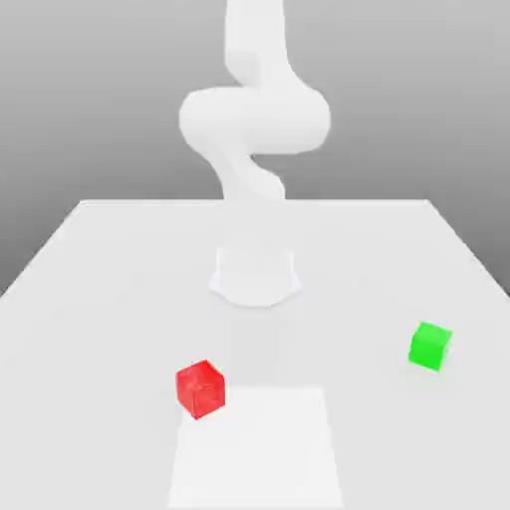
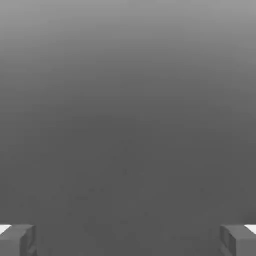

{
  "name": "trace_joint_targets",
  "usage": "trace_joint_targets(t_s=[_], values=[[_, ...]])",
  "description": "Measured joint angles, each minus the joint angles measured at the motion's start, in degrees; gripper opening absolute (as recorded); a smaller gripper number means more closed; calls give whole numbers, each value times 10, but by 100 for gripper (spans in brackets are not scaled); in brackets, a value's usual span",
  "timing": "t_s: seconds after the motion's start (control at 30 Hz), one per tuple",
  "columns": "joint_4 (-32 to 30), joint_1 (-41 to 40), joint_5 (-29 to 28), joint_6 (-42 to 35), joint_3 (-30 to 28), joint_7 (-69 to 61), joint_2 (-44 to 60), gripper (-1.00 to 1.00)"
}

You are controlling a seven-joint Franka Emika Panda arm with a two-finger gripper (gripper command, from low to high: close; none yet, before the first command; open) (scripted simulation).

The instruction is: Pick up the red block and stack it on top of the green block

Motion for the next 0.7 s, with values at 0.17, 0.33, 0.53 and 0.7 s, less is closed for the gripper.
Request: trace_joint_targets(t_s=[0.17,0.33,0.53,0.7], values=[[-83,22,-12,67,-57,-108,88,0],[-167,38,-23,133,-107,-218,177,0],[-277,49,-46,227,-163,-365,307,0],[-299,54,28,323,-162,-476,435,0]])
